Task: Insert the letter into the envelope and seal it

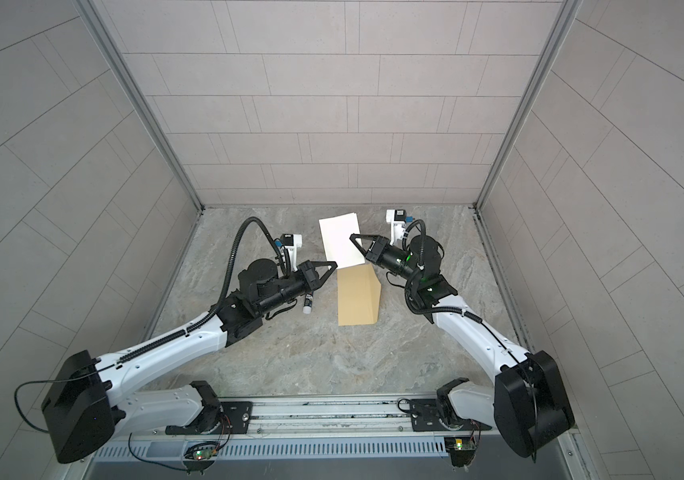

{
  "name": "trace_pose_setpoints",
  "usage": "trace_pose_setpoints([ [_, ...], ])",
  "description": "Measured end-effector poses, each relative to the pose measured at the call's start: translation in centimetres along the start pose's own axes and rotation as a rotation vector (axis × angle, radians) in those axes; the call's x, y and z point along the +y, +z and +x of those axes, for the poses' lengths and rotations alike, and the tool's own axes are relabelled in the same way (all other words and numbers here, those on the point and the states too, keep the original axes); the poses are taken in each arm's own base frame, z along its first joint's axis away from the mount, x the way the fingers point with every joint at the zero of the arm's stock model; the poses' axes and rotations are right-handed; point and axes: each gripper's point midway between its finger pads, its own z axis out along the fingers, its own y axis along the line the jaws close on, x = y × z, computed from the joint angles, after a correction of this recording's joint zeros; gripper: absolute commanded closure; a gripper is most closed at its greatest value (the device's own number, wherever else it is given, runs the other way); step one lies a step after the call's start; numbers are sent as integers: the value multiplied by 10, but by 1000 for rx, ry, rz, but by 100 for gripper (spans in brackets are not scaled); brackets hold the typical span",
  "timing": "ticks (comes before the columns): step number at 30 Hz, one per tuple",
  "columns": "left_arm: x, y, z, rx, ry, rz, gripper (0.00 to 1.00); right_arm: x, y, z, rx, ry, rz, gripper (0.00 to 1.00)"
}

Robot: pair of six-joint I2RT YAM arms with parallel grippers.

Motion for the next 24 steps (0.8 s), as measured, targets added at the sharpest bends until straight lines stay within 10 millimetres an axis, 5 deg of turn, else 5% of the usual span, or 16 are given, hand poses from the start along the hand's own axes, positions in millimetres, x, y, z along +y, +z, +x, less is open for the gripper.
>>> trace_pose_setpoints([
  [9,19,3,10,47,84,-87,46,-17,-12,1,24,-150,173,100],
  [15,41,3,19,81,141,-176,34,-42,-22,2,62,-268,341,100],
  [24,85,12,41,157,175,-312,30,-93,-41,17,188,-357,571,100],
])
